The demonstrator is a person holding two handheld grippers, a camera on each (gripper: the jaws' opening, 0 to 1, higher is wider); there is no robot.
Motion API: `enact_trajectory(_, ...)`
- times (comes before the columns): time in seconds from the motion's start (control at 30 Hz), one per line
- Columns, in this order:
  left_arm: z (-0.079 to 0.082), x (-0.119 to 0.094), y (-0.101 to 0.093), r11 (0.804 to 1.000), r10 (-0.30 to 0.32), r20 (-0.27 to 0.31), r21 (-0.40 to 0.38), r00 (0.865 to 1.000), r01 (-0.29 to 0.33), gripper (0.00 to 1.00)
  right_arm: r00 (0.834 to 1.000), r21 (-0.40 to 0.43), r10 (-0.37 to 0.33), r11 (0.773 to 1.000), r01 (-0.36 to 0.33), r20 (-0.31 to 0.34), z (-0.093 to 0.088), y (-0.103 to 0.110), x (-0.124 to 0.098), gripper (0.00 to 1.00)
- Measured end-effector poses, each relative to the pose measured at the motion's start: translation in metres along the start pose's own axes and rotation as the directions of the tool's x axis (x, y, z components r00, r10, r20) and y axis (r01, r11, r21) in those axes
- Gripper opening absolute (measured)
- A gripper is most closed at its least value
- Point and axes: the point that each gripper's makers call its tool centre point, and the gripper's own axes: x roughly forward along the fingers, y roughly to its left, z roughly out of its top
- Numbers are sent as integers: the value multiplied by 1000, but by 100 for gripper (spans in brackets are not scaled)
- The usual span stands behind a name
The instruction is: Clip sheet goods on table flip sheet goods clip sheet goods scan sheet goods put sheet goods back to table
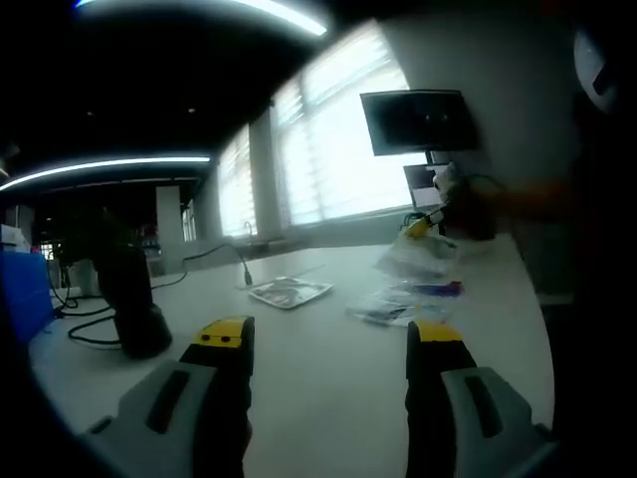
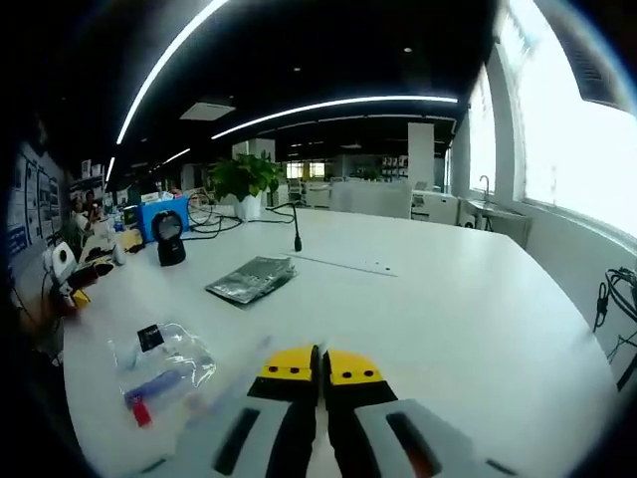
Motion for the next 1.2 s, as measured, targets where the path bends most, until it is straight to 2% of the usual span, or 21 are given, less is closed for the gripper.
enact_trajectory(0.43,1,0,2,1000,13,4,-8,1000,-13,55,991,11,14,1000,-16,132,41,17,-12,0)
enact_trajectory(0.63,2,0,4,1000,18,7,-14,1000,-18,55,985,25,13,1000,-18,171,51,5,-11,0)
enact_trajectory(0.97,1,0,5,1000,22,5,-15,1000,-22,55,957,91,-36,996,10,289,79,-5,-17,0)
enact_trajectory(1.2,0,0,6,1000,25,-1,-14,1000,-25,55,943,96,-61,995,31,328,89,-8,-16,0)
